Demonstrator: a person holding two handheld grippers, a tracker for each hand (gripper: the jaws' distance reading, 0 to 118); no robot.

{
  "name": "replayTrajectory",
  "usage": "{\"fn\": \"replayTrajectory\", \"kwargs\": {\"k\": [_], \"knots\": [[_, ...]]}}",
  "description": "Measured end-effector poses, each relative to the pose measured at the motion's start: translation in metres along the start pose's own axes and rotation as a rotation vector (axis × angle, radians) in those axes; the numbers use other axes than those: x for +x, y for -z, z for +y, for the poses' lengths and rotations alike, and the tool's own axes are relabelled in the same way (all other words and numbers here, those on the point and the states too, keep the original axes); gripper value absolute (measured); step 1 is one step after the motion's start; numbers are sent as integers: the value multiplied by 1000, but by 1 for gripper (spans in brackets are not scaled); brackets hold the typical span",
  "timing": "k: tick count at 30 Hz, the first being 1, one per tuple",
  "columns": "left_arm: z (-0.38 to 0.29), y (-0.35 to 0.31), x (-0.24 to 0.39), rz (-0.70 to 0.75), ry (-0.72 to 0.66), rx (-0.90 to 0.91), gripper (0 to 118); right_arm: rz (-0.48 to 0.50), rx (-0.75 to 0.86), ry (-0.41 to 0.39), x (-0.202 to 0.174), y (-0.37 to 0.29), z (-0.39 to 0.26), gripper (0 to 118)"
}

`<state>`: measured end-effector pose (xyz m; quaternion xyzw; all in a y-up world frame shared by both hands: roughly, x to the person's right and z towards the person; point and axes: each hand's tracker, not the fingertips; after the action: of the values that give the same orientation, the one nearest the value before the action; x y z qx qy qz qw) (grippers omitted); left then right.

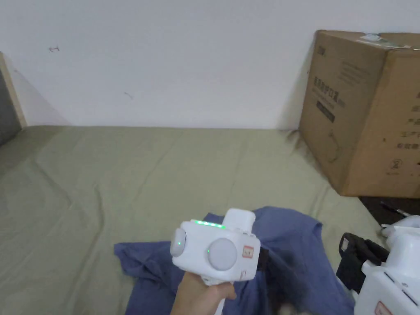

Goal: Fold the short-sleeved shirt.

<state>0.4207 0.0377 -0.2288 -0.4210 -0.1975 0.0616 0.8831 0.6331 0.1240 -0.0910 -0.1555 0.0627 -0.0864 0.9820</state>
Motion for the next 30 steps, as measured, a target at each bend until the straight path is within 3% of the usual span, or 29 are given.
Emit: {"fn": "replayTrajectory", "kwargs": {"k": [2,4,6,9,10,12,13,16,20,22,23,24,25,26,30], "knots": [[-28,35,-1,-45,-78,-108,4,-35,-21,-12,13,-2,-5,0],[-39,49,5,-26,-44,-98,4,-70,-38,-9,25,0,-7,0],[-42,56,6,11,6,-81,4,-97,-44,26,37,3,-7,0],[-32,47,0,-26,-25,-112,10,-109,-42,89,48,5,-4,0],[-27,45,-2,-30,-31,-125,30,-108,-41,92,50,6,-4,0],[-18,43,-2,21,-11,-141,85,-115,-41,96,49,9,-2,0],[-20,41,-8,43,7,-129,107,-108,-43,99,47,10,-1,0],[-15,14,-16,38,26,-3,111,-69,-45,95,34,13,0,0],[-10,-37,-34,70,-4,-22,111,-12,-70,38,10,22,-3,0],[-12,-62,-46,71,-12,2,104,26,-84,25,-1,25,-5,0],[-16,-78,-56,77,-19,61,86,46,-90,17,-7,26,-6,0],[-19,-90,-65,97,-43,89,56,58,-96,7,-12,28,-7,0],[-25,-96,-78,147,-70,100,11,69,-102,-6,-18,30,-8,0],[-30,-105,-91,191,-96,122,3,79,-104,-15,-24,33,-9,0],[-41,-119,-147,257,-211,82,0,116,-124,-20,-41,46,-14,0]]}}
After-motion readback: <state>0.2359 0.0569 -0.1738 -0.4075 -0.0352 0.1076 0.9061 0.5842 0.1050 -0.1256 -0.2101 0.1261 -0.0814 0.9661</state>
